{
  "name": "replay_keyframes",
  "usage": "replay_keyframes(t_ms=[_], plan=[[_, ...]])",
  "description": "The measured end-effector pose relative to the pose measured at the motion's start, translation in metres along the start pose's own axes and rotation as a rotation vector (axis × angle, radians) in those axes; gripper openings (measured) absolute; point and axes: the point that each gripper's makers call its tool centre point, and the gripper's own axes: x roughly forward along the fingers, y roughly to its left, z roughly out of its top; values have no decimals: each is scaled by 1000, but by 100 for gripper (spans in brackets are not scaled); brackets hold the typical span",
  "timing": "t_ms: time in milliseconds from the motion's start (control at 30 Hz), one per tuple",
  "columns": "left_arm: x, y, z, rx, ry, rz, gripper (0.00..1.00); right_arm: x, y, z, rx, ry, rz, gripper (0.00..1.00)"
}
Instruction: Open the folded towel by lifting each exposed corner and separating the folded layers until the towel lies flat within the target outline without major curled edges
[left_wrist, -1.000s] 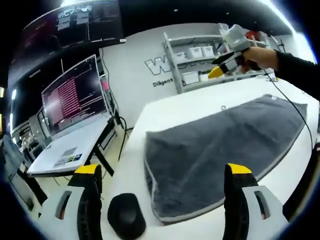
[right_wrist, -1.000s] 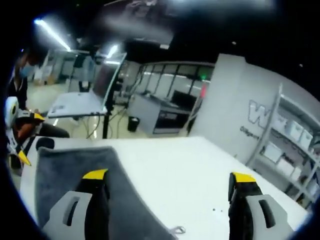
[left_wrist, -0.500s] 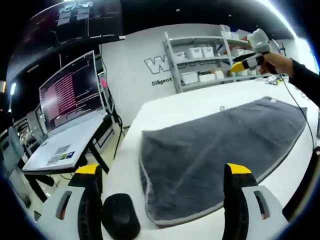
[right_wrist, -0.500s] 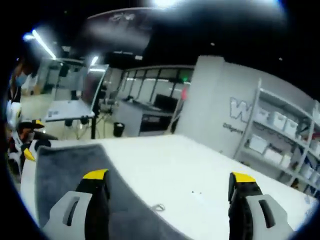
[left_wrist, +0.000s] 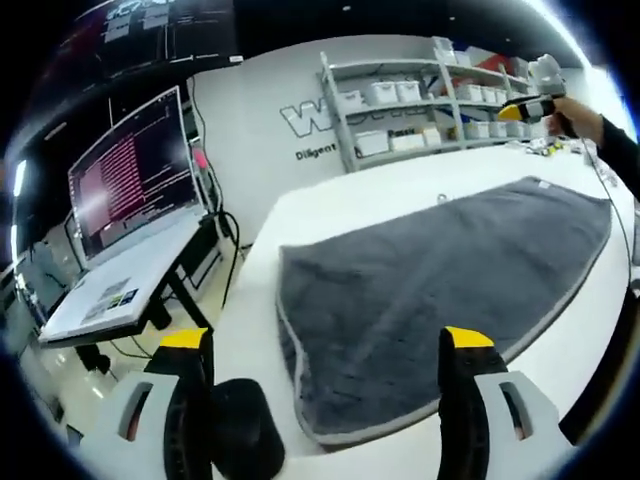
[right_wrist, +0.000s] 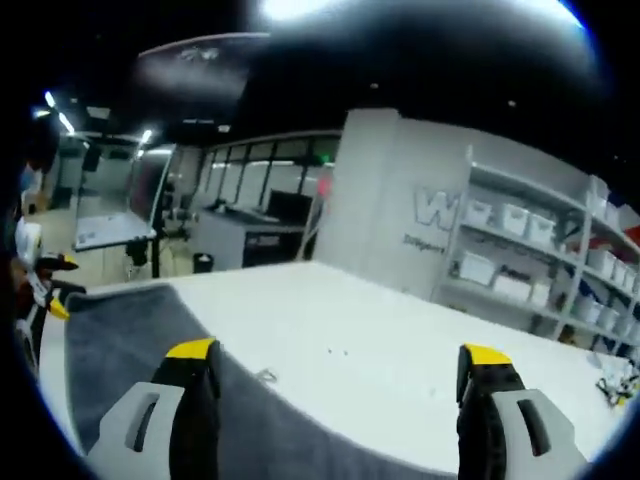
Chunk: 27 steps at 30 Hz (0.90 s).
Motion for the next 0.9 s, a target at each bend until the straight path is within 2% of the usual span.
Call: replay_keyframes(t_ms=[100, 167, 300, 433, 700, 833, 900], plan=[[-2, -5, 5, 36, -19, -3, 96, -15, -13, 5, -14, -4, -21, 100], [-5, -7, 8, 39, -23, -6, 98, -24, -18, 8, -23, -12, -33, 100], [-8, -12, 21, -22, -73, -31, 99, -44, -30, 7, -24, -15, -58, 100], [-10, -18, 35, -112, -126, -86, 99, -63, -41, 1, -14, -12, -87, 100], [-2, -11, 45, -141, -139, -99, 98, -98, -67, -24, 8, 3, -149, 100], [4, -9, 44, -126, -127, -97, 96, -113, -86, -31, 23, -2, -176, 100], [10, -7, 37, -99, -88, -84, 95, -115, -97, -36, 32, 4, -188, 100]])
